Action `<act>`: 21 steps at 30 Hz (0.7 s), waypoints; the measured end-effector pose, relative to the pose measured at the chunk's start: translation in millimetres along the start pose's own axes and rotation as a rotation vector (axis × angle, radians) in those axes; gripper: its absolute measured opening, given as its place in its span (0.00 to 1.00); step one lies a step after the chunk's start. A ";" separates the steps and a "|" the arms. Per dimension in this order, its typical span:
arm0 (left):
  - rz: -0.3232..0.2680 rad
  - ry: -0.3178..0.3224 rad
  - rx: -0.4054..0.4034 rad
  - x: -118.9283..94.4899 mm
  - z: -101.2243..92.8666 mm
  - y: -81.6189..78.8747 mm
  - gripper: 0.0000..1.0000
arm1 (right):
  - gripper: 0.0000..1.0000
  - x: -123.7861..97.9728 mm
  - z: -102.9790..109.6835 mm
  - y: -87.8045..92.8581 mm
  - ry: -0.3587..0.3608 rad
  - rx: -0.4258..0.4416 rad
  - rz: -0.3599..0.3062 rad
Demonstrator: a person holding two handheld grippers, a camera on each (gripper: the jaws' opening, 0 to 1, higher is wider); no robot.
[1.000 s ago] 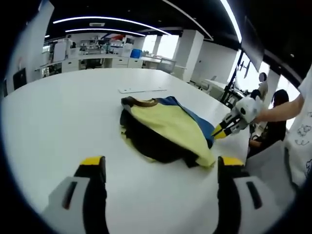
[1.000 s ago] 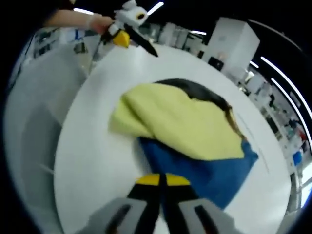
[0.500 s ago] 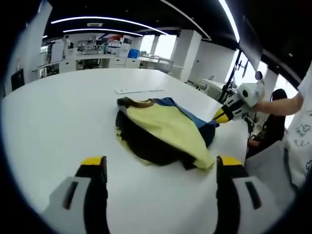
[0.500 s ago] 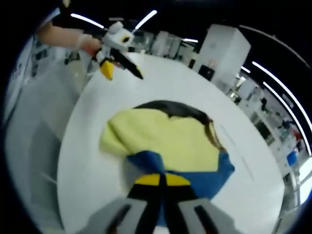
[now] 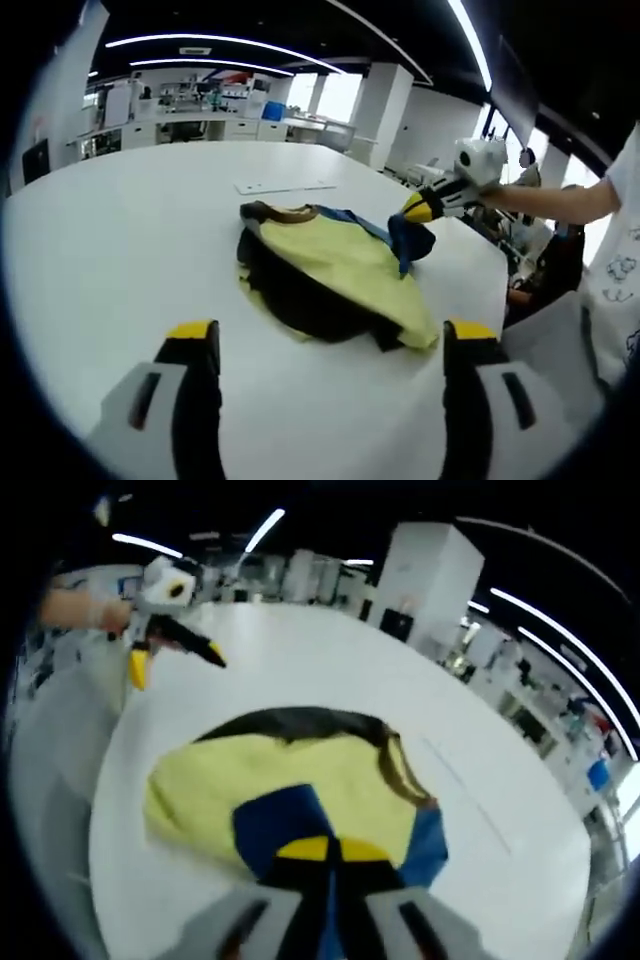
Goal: Fold the garment on the visible template until the final outline fits inside the template.
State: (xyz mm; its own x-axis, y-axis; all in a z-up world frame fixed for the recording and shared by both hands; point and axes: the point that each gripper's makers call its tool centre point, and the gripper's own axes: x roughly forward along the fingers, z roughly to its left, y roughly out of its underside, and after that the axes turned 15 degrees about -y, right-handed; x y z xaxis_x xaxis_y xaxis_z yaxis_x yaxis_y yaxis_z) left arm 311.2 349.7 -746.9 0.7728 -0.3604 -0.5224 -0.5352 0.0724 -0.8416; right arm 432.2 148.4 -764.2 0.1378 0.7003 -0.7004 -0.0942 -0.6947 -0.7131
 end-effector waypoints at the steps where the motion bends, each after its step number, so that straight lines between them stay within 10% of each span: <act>1: -0.001 -0.002 -0.002 -0.1 0.9 -0.1 0.90 | 0.00 4.1 -3.6 2.1 -0.001 0.004 0.013; 21: 0.004 -0.007 -0.016 1.3 4.8 4.6 0.89 | 0.00 30.9 -18.4 30.6 -0.017 0.065 0.125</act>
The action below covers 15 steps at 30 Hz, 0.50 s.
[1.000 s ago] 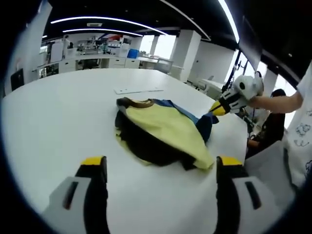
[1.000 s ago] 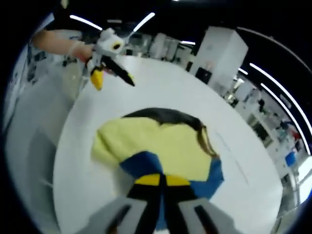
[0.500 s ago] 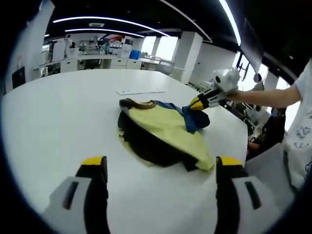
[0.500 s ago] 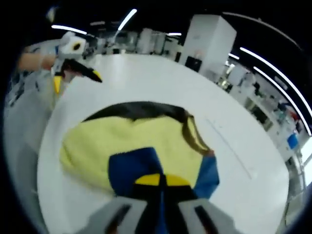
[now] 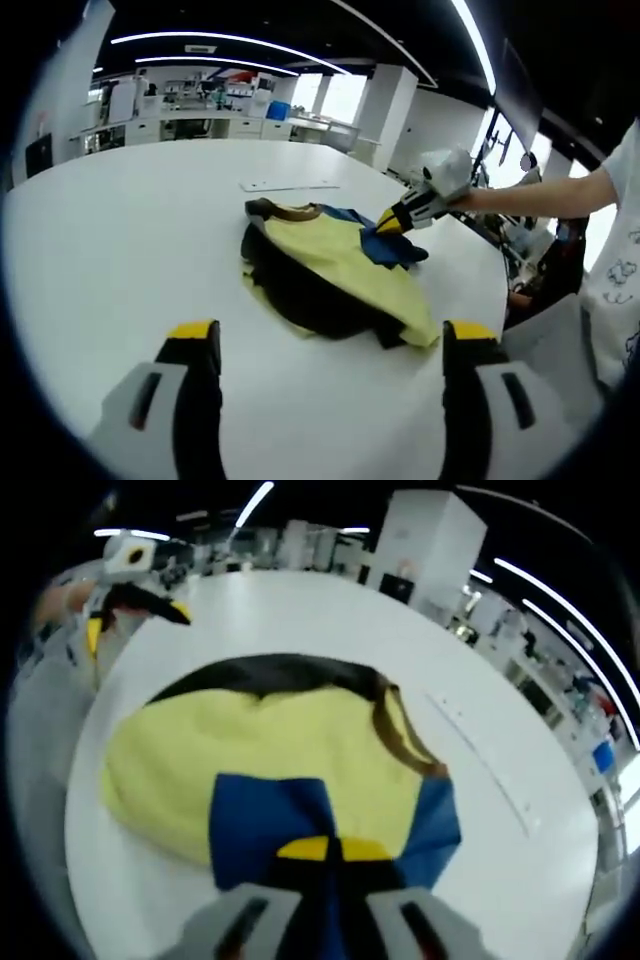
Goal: Fold the garment on the visible template until the final outline fits inside the template.
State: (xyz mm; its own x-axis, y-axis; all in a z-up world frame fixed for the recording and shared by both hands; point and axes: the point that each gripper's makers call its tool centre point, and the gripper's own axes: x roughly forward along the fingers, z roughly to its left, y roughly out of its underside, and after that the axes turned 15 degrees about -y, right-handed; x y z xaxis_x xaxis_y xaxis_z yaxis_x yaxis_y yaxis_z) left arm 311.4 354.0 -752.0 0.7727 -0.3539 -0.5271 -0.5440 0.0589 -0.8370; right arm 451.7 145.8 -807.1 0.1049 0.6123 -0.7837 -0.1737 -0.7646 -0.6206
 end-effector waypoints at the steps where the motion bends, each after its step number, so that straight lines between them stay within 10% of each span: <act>1: -0.001 0.001 -0.001 -0.1 -0.4 -0.4 0.89 | 0.01 -2.8 0.1 -2.2 0.005 0.005 -0.011; 6: -0.009 -0.010 0.018 -3.4 -1.9 -1.7 0.89 | 0.15 -12.3 11.5 -18.9 0.005 0.022 -0.102; 15: -0.012 0.004 0.014 -6.3 -8.8 0.7 0.89 | 0.38 -4.5 48.0 -18.2 -0.032 -0.050 -0.077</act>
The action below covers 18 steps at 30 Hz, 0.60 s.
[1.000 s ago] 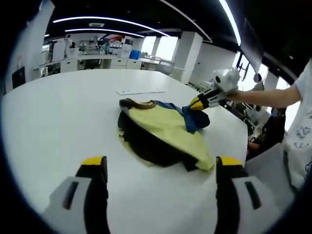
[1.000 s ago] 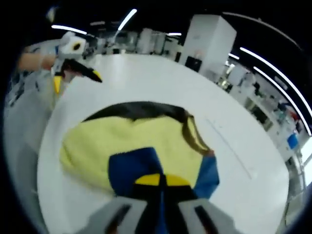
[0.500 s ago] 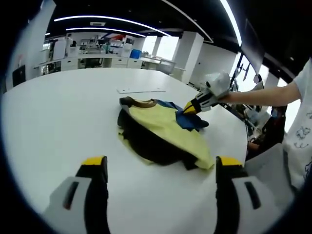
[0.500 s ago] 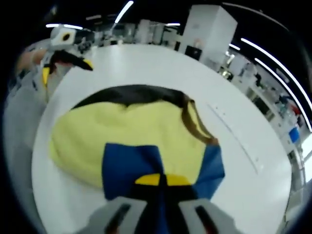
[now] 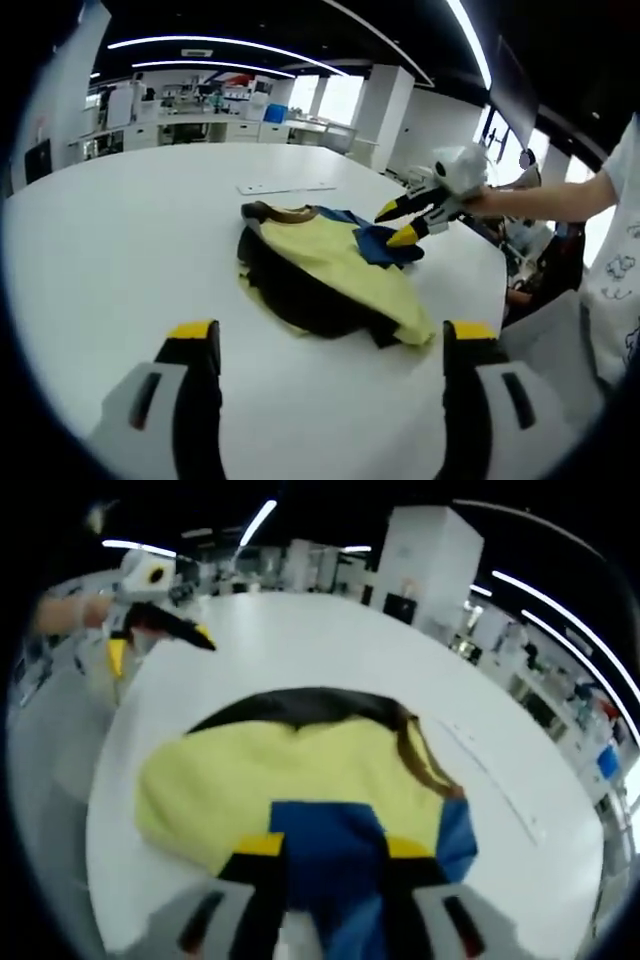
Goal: Fold the garment on the visible template until the final outline fits inside the template.
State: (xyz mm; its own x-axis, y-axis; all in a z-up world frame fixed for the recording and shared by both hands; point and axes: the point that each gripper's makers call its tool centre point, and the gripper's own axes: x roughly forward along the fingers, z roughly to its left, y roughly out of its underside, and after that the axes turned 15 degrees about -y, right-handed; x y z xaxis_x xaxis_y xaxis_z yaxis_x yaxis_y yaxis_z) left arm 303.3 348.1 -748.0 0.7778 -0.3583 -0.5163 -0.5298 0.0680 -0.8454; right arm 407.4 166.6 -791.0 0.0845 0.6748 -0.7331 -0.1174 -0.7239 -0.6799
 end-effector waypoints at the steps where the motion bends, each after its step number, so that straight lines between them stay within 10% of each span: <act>1: 0.002 0.000 -0.001 -0.5 -0.5 0.8 0.89 | 0.41 1.7 2.6 0.5 0.002 -0.017 0.012; 18: 0.014 -0.003 -0.035 -4.8 3.6 16.0 0.89 | 0.16 26.5 23.6 1.3 0.044 -0.149 0.069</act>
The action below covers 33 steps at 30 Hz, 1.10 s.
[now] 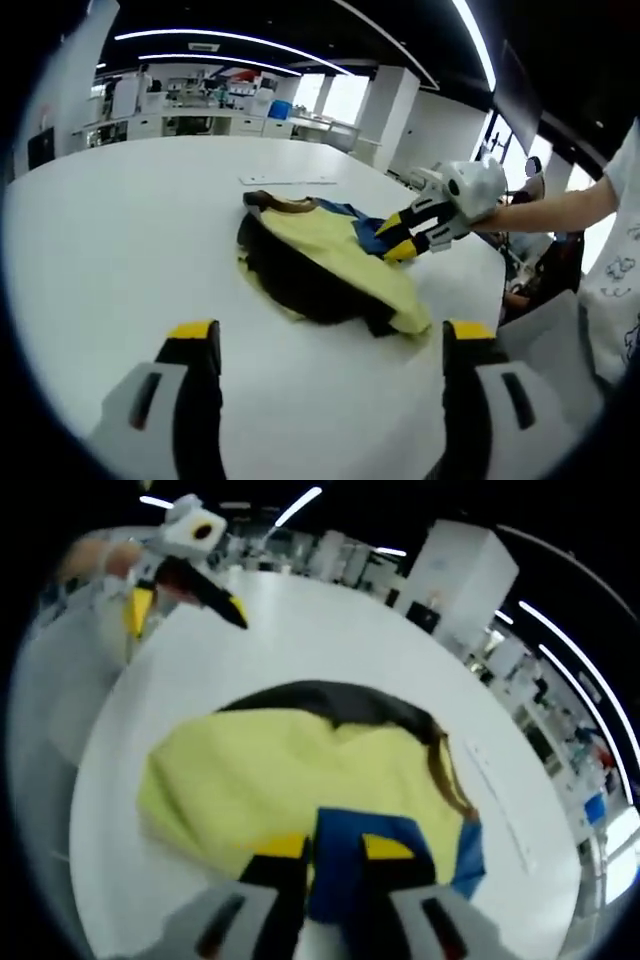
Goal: Fold the garment on the visible template until the final outline fits inside the template.
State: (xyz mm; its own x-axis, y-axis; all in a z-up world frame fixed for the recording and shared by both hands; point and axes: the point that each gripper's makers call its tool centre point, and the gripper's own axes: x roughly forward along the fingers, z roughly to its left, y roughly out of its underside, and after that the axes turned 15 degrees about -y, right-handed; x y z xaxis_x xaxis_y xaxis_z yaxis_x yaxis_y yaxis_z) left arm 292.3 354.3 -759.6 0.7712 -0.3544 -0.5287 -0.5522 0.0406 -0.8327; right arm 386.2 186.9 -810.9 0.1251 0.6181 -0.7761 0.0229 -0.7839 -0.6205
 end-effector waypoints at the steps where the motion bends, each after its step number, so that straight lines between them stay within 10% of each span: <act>1: 0.001 0.000 -0.002 -0.4 -0.2 0.7 0.89 | 0.16 3.5 0.1 2.9 0.003 -0.005 0.011; 5: 0.000 -0.002 -0.017 -2.4 0.3 3.7 0.89 | 0.00 1.2 1.3 8.7 0.034 -0.016 0.040; 15: 0.004 -0.003 -0.025 -2.6 -2.3 7.2 0.88 | 0.00 -32.7 -13.9 6.0 0.103 0.004 -0.039; 33: 0.005 0.011 -0.024 4.8 -2.7 5.9 0.87 | 0.00 -139.5 -75.1 72.9 0.334 0.395 -0.187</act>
State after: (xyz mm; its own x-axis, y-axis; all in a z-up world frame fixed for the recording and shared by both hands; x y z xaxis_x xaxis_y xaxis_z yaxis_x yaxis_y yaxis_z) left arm 291.9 350.3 -766.5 0.7646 -0.3649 -0.5312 -0.5641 0.0198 -0.8255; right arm 444.9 39.0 -739.5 0.4642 0.6415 -0.6108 -0.2911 -0.5408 -0.7892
